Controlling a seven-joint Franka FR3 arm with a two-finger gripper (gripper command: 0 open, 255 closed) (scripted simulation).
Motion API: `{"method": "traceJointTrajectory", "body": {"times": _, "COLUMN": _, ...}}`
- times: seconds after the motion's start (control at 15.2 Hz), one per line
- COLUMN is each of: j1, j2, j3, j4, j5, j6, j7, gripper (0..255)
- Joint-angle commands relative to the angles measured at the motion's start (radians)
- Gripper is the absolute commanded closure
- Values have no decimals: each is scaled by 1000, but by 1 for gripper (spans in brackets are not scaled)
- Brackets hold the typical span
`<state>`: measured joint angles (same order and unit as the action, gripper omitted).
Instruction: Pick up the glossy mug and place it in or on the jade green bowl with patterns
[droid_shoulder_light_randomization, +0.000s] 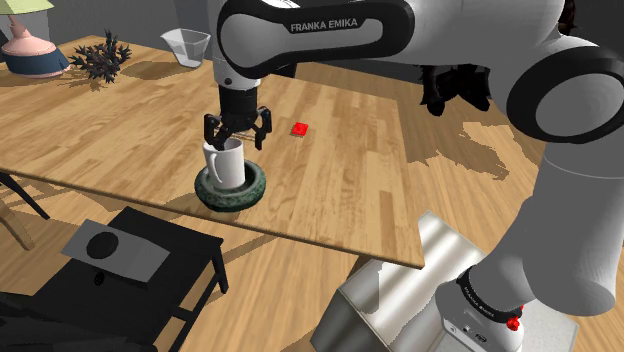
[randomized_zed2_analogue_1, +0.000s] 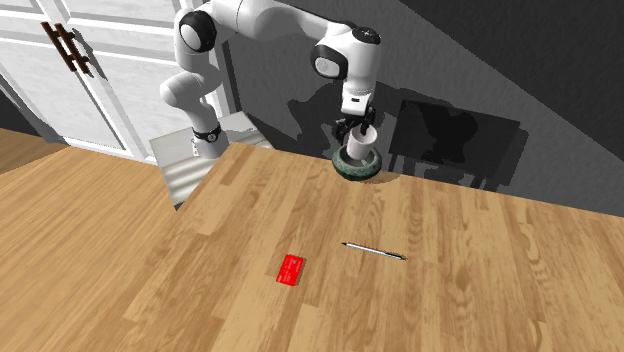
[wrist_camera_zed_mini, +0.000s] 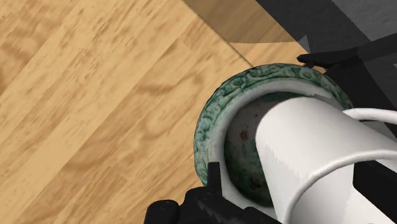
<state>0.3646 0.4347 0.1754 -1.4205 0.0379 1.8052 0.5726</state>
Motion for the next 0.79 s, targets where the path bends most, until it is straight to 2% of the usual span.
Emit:
{"method": "traceJointTrajectory", "body": {"times": 0.0, "j1": -1, "j2": 0, "j3": 0, "j4": 33, "j5": 0, "j6": -33, "j7": 0, "gripper": 0}}
{"method": "traceJointTrajectory", "body": {"times": 0.2, "j1": -1, "j2": 9, "j3": -1, "j4": 140, "j5": -2, "j6": -132, "j7": 2, "gripper": 0}}
{"method": "traceJointTrajectory", "body": {"times": 0.73, "j1": -1, "j2": 9, "j3": -1, "j4": 140, "j5": -2, "j6": -132, "j7": 2, "gripper": 0}}
